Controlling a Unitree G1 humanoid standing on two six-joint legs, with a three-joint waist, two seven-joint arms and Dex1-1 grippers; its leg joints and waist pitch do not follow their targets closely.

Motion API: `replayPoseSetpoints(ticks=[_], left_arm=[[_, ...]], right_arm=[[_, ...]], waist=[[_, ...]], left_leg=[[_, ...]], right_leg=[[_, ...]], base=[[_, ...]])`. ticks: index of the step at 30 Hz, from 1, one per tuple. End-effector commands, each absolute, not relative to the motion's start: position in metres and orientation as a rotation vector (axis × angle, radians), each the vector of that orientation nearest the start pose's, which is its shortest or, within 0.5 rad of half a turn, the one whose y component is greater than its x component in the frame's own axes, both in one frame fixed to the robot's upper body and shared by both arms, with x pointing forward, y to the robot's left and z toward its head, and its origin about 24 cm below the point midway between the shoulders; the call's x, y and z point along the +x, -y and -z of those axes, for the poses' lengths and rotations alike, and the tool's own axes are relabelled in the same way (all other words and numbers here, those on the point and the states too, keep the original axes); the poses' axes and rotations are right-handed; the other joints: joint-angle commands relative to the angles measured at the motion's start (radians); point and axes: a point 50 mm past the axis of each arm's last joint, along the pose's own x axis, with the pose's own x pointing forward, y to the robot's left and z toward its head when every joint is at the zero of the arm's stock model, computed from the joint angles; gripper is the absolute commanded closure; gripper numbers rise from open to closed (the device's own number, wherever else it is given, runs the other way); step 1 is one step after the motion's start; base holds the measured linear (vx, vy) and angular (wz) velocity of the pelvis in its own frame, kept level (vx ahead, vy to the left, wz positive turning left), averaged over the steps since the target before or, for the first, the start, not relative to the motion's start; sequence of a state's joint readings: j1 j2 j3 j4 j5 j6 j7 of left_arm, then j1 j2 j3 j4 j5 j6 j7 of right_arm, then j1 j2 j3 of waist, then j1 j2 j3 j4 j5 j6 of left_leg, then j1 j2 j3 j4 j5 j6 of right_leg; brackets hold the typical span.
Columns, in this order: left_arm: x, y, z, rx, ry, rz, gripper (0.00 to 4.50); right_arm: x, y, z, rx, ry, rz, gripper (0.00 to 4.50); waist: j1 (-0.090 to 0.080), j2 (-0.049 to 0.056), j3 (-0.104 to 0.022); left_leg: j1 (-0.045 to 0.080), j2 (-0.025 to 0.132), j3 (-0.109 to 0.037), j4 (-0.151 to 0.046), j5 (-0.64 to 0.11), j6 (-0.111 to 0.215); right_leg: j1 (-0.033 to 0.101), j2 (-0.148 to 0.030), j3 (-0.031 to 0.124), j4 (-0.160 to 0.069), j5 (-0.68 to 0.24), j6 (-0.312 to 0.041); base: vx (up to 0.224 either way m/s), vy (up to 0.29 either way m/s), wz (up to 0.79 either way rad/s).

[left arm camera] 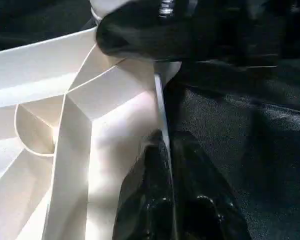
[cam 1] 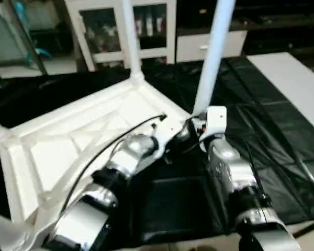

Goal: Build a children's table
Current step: Rotate leg to tighten

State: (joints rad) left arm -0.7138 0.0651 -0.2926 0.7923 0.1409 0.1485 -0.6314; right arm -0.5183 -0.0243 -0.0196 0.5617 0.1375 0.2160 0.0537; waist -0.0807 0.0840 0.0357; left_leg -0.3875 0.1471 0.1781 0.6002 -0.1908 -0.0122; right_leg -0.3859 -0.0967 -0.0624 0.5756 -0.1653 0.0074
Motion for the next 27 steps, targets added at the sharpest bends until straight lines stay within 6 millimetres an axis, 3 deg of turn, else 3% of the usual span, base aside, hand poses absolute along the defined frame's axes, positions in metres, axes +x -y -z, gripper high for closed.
replayPoseSetpoints(ticks=[1, 3, 4, 5, 6, 7, 12, 16, 21, 27], left_arm=[[0.327, -0.067, -0.042, 0.436, -0.299, 1.134, 4.5], [0.321, -0.073, -0.042, 0.447, -0.318, 1.19, 4.5], [0.318, -0.079, -0.042, 0.46, -0.332, 1.228, 4.5], [0.31, -0.088, -0.042, 0.467, -0.331, 1.304, 4.5], [0.306, -0.093, -0.042, 0.461, -0.349, 1.335, 4.5], [0.302, -0.098, -0.043, 0.463, -0.361, 1.364, 4.5], [0.286, -0.108, -0.051, 0.412, -0.377, 1.495, 4.5], [0.281, -0.11, -0.054, 0.391, -0.389, 1.539, 4.5], [0.277, -0.112, -0.056, 0.374, -0.407, 1.563, 4.5], [0.277, -0.111, -0.058, 0.362, -0.414, 1.562, 4.5]], right_arm=[[0.333, 0.12, -0.056, 0.067, -0.236, -0.335, 0.54], [0.328, 0.126, -0.059, 0.056, -0.24, -0.399, 0.29], [0.323, 0.131, -0.061, 0.039, -0.245, -0.466, 0.29], [0.31, 0.141, -0.062, -0.007, -0.26, -0.573, 0.29], [0.303, 0.147, -0.063, -0.038, -0.267, -0.629, 0.29], [0.296, 0.152, -0.064, -0.062, -0.271, -0.685, 0.29], [0.267, 0.17, -0.07, -0.149, -0.318, -0.939, 0.29], [0.254, 0.173, -0.068, -0.172, -0.383, -1.066, 0.29], [0.247, 0.175, -0.066, -0.19, -0.433, -1.143, 0.29], [0.254, 0.176, -0.059, -0.227, -0.454, -1.132, 0.43]], waist=[[0.008, -0.03, -0.053], [0.017, -0.029, -0.056], [0.022, -0.027, -0.055], [0.027, -0.024, -0.055], [0.034, -0.031, -0.054], [0.047, -0.028, -0.054], [0.075, -0.028, -0.057], [0.084, -0.033, -0.054], [0.092, -0.037, -0.051], [0.094, -0.036, -0.052]], left_leg=[[0.001, 0.066, -0.035, -0.083, -0.348, 0.077], [0.002, 0.074, -0.035, -0.084, -0.308, 0.092], [0.01, 0.075, -0.029, -0.082, -0.308, 0.094], [0.007, 0.076, -0.029, -0.082, -0.301, 0.085], [0.007, 0.081, -0.029, -0.085, -0.292, 0.085], [0.009, 0.089, -0.029, -0.087, -0.27, 0.083], [0.015, 0.088, -0.019, -0.081, -0.198, 0.109], [0.016, 0.086, -0.014, -0.08, -0.201, 0.105], [0.021, 0.088, -0.013, -0.083, -0.236, 0.074], [0.022, 0.085, -0.011, -0.079, -0.223, 0.07]], right_leg=[[0.038, -0.064, 0.031, -0.084, -0.406, -0.196], [0.038, -0.062, 0.035, -0.076, -0.356, -0.205], [0.029, -0.06, 0.035, -0.077, -0.345, -0.218], [0.032, -0.06, 0.035, -0.074, -0.339, -0.219], [0.034, -0.061, 0.036, -0.074, -0.33, -0.216], [0.034, -0.061, 0.04, -0.065, -0.291, -0.22], [0.036, -0.06, 0.042, -0.046, -0.126, -0.269], [0.034, -0.06, 0.044, -0.049, -0.155, -0.271], [0.03, -0.059, 0.047, -0.053, -0.229, -0.255], [0.028, -0.058, 0.048, -0.054, -0.222, -0.255]], base=[[0.0, 0.0, 0.0], [0.0, 0.0, 0.0], [0.0, 0.0, 0.0], [0.0, 0.0, 0.0], [0.0, 0.0, 0.0], [0.0, 0.0, 0.0], [0.0, 0.0, 0.0], [0.0, 0.0, 0.0], [0.0, 0.0, 0.0], [0.0, 0.0, 0.0]])
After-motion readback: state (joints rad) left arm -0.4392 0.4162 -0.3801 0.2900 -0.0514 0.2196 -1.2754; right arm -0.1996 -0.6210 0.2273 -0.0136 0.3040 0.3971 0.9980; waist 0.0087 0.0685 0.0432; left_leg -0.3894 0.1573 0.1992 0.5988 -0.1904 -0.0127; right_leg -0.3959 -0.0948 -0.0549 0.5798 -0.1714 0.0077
